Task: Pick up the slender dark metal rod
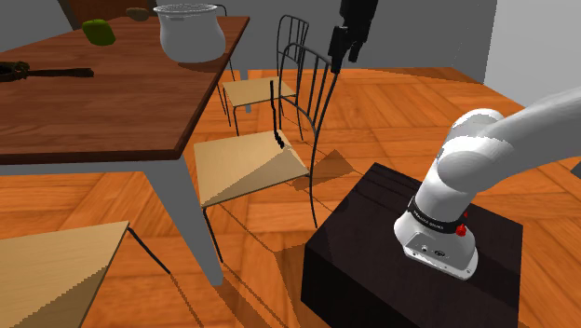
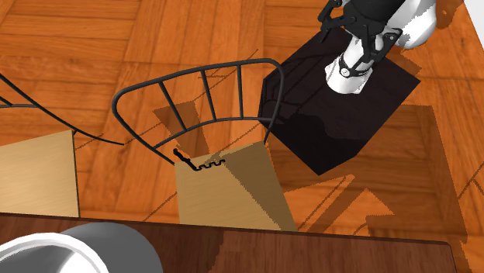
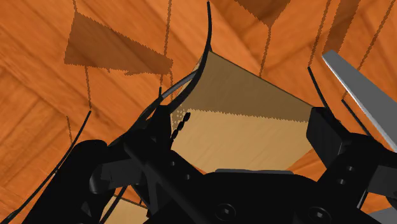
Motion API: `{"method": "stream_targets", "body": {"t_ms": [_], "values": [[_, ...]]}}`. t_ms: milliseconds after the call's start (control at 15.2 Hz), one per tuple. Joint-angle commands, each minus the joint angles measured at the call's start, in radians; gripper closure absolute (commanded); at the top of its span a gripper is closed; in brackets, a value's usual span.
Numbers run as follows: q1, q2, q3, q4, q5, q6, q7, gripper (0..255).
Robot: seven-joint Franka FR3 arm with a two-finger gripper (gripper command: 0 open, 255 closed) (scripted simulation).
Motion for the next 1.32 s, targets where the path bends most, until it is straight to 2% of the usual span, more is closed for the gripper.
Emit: {"method": "stream_targets", "body": {"t_ms": [0, 594, 1254], "values": [[0.000, 0.000, 0.000, 0.000, 0.000, 0.000, 0.000, 0], [-0.045, 0.307, -0.006, 0.016, 0.007, 0.252, 0.084, 0], [-0.084, 0.690, -0.026, 0.152, 0.019, 0.457, 0.164, 0]]}}
